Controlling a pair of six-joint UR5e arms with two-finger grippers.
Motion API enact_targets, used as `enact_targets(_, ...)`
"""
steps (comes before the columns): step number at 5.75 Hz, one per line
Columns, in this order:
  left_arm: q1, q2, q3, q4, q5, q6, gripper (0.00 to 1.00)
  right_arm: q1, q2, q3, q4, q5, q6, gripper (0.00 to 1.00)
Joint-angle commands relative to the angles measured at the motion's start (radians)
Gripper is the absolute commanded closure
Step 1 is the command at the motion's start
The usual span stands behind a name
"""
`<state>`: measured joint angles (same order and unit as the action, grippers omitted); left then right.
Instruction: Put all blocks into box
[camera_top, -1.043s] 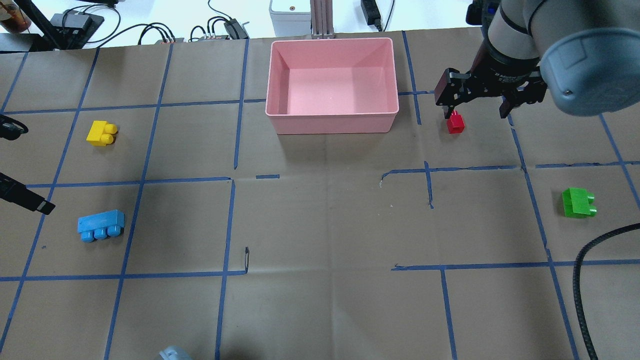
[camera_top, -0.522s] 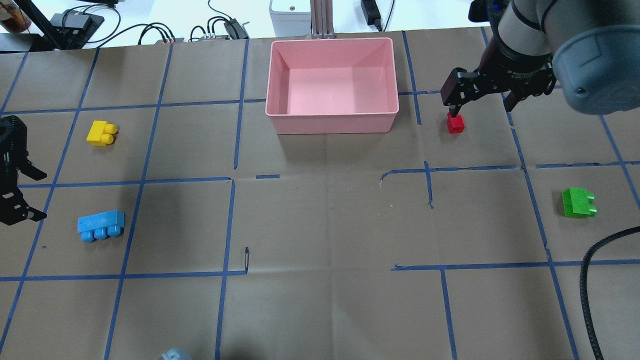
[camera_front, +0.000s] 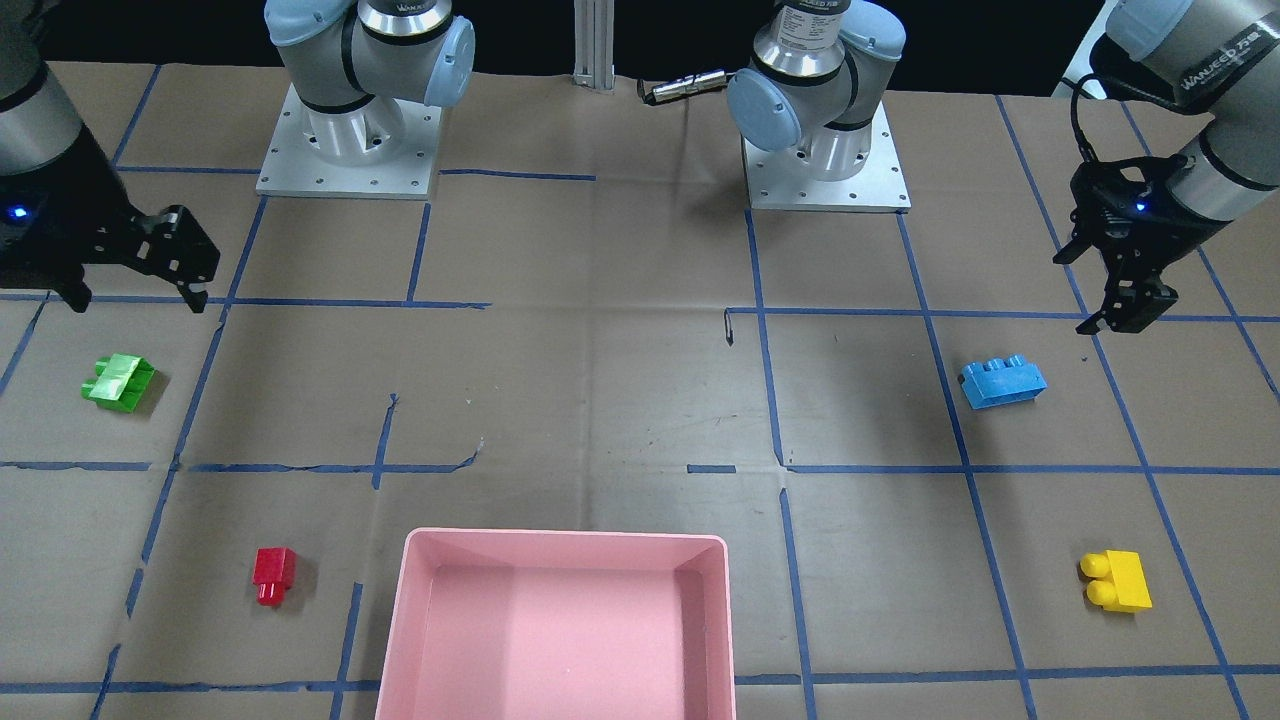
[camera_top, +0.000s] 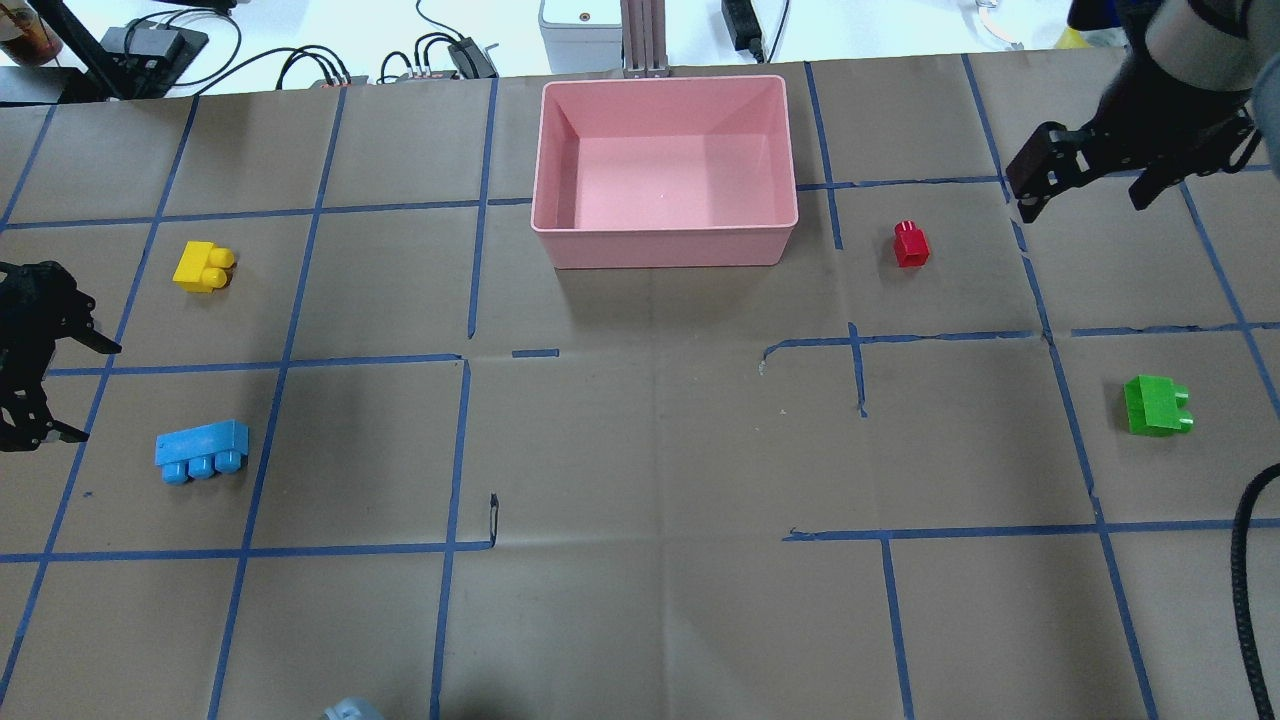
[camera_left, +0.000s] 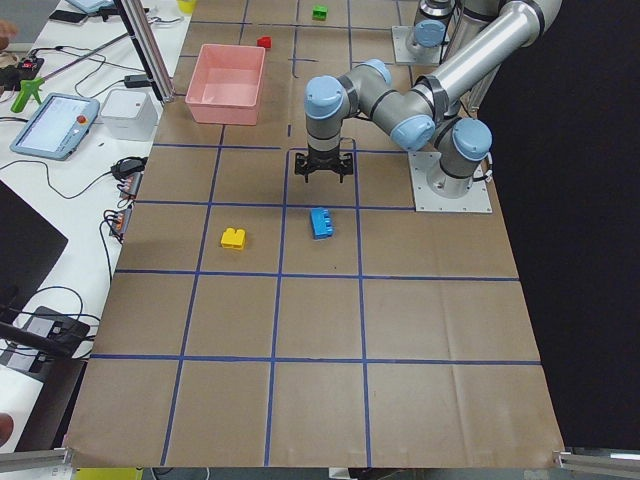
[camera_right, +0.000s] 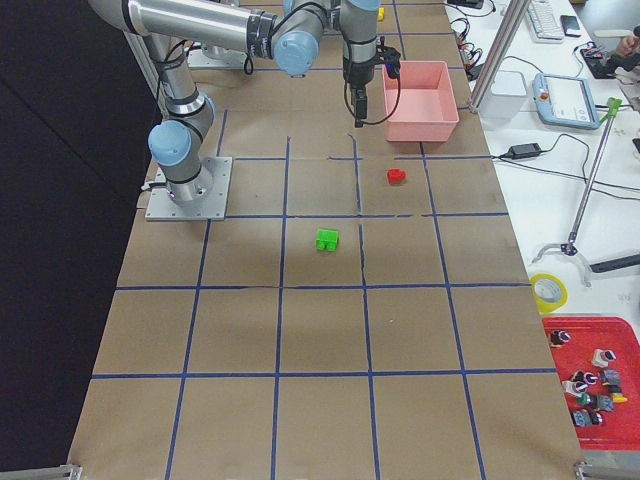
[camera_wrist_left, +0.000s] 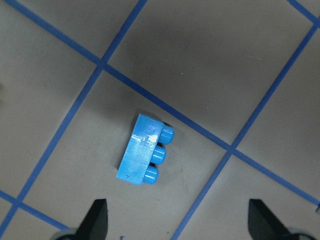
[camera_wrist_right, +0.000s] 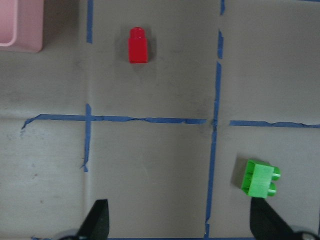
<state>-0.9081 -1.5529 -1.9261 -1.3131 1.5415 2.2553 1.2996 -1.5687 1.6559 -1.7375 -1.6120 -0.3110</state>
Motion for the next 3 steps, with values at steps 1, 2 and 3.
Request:
enact_targets(1,0.000,-0.064,-0.055,0.111,0.000,0.006,0.01,-0.157,0.001,0.010,-0.011,0.006,-0.154,0.00)
enact_targets(2,0.000,-0.064,-0.130,0.227,0.000,-0.009,0.01,-0.224,0.002,0.012,-0.007,0.014,-0.169,0.00)
enact_targets(3,0.000,-0.065,-0.207,0.330,0.000,-0.073,0.01,-0.244,0.010,0.019,-0.007,0.015,-0.195,0.00)
